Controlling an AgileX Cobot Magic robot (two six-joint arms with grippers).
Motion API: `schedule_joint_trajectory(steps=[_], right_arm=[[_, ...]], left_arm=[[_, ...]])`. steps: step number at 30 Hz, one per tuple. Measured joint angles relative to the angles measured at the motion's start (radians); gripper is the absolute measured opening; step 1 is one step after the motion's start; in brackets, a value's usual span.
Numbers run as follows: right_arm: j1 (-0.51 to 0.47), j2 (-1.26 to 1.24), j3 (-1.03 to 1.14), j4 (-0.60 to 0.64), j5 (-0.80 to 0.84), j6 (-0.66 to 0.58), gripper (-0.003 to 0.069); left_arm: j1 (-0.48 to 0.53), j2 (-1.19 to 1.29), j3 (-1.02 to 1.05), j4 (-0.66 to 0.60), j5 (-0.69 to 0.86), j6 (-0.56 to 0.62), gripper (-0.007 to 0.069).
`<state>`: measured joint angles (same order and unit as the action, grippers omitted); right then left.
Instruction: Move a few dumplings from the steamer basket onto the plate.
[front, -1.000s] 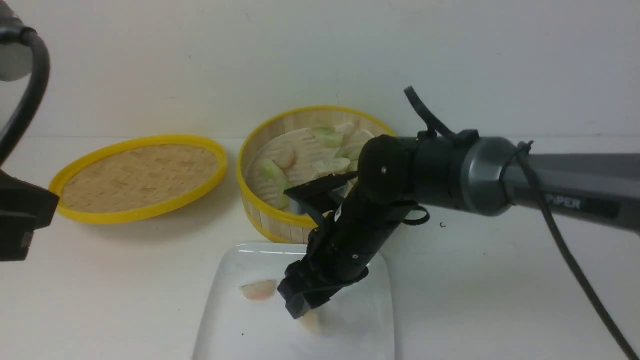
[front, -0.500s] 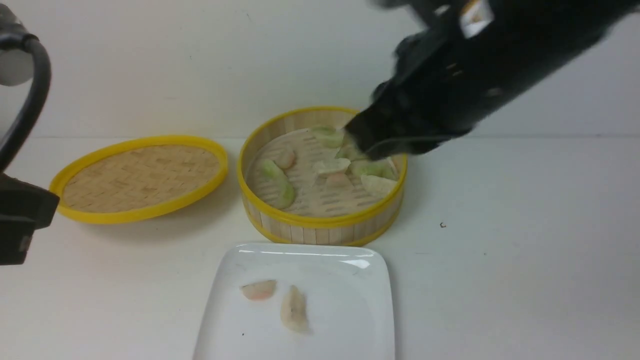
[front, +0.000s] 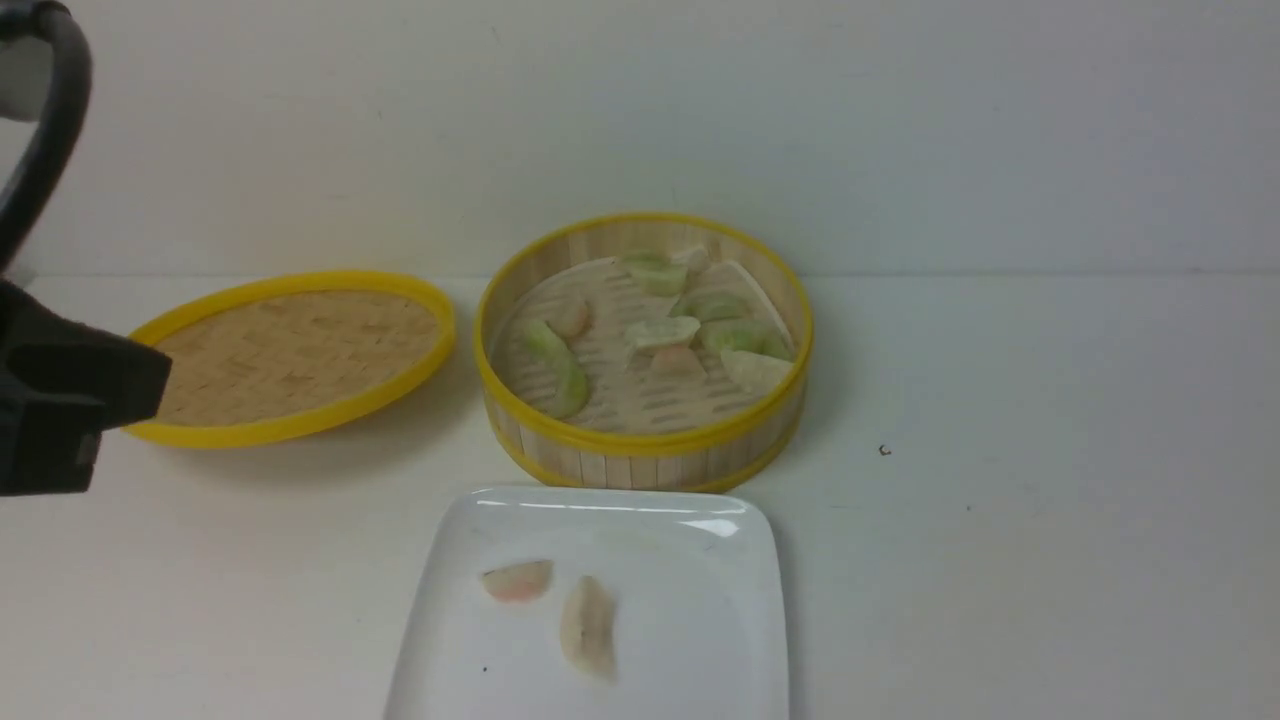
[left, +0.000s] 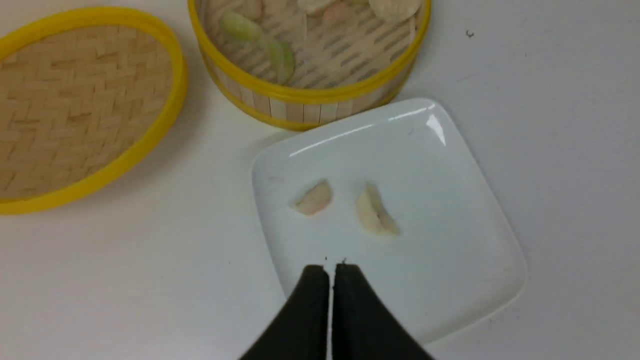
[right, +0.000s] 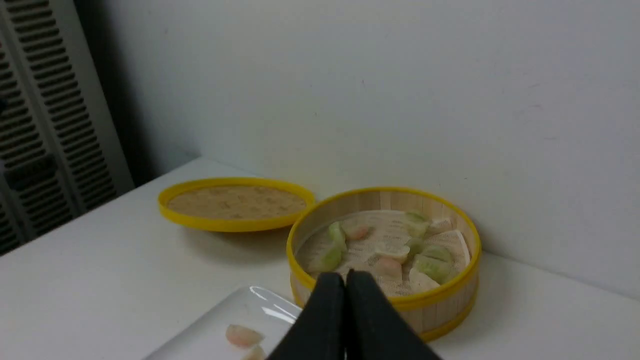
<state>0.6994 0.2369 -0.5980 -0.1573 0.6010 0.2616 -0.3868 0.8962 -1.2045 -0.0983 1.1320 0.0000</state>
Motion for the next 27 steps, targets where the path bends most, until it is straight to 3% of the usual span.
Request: schedule_joint_trajectory(steps=[6,16,27], right_arm=[[0.000,-0.239,0.148,-0.095,-0.057,0.103,-0.0013],[0.000,-0.251,0.166,-0.147,-0.058,0.146,-0.0013],[0.000,-0.251,0.166,-0.148,-0.054,0.146,-0.0013]], left_arm=[[0.000,-0.010,0.123,-0.027,-0.176,0.000,-0.0006],[0.000,-0.347,0.458,-0.053,-0.439,0.016,-0.0006],[0.000,-0.724,0.696,-0.062,-0.501,0.014,-0.0006]])
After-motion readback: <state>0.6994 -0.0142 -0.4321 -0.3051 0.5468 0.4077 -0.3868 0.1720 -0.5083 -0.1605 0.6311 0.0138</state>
